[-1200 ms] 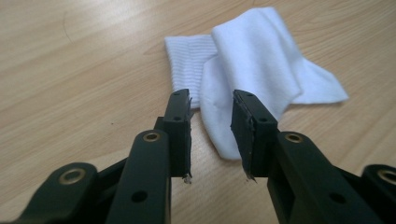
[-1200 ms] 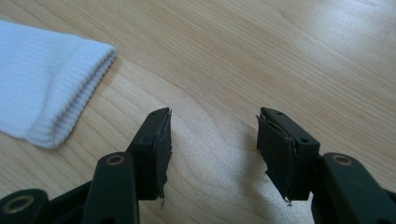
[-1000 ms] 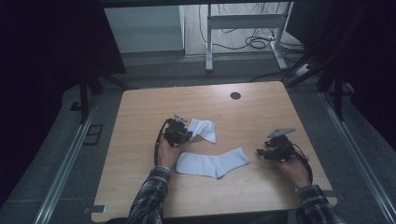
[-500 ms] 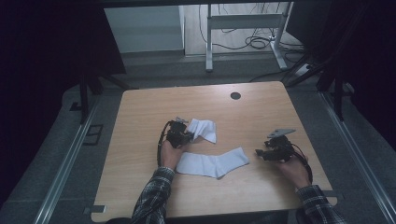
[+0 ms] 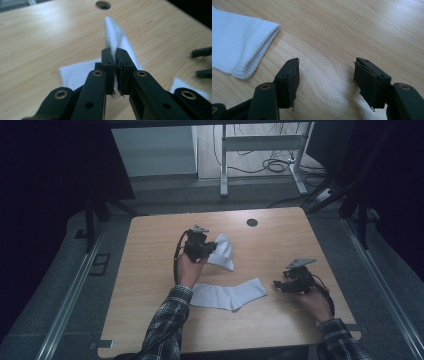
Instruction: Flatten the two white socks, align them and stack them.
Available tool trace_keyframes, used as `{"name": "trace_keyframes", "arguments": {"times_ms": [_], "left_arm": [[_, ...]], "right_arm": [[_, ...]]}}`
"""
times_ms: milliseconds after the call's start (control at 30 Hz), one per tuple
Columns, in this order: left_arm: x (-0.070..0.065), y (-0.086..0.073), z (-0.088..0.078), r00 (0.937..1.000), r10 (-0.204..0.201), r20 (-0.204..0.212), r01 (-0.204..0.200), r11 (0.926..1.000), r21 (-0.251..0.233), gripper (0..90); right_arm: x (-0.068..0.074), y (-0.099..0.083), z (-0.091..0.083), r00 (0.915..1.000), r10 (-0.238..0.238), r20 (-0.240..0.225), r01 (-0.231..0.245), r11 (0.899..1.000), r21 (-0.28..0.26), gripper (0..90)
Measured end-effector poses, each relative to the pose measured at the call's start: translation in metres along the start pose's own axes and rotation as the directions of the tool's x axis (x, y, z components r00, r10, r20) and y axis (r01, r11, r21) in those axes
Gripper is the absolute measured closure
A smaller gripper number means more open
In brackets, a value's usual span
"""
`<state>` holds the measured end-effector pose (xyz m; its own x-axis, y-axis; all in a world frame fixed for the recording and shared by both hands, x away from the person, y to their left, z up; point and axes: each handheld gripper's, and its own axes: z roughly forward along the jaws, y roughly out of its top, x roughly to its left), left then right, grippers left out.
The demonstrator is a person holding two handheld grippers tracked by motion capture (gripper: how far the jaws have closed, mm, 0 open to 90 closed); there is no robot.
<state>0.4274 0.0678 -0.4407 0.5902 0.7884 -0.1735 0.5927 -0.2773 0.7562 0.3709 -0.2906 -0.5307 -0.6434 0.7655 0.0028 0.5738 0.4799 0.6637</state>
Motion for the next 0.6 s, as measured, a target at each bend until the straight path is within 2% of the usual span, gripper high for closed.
{"name": "trace_keyframes", "arguments": {"times_ms": [167,367,467,600], "left_arm": [[-0.021,0.019,0.006,0.9979,0.004,0.065,-0.002,0.9997,-0.024,85.8],[-0.045,0.044,0.008,0.9950,0.045,0.089,-0.041,0.9977,-0.053,85.8],[-0.057,0.061,-0.001,0.9929,0.072,0.095,-0.063,0.9943,-0.086,85.8],[-0.068,0.083,-0.026,0.9894,0.090,0.114,-0.071,0.9844,-0.161,85.8]], "right_arm": [[0.000,0.000,0.000,1.0000,0.000,0.000,0.000,1.000,0.000,35.9],[0.001,0.000,0.000,1.0000,0.001,-0.002,-0.001,1.000,0.000,35.8],[0.001,0.000,0.000,1.0000,-0.003,-0.004,0.003,1.000,0.001,35.7],[0.001,0.000,0.000,1.0000,-0.001,-0.006,0.001,1.000,0.001,35.7]]}}
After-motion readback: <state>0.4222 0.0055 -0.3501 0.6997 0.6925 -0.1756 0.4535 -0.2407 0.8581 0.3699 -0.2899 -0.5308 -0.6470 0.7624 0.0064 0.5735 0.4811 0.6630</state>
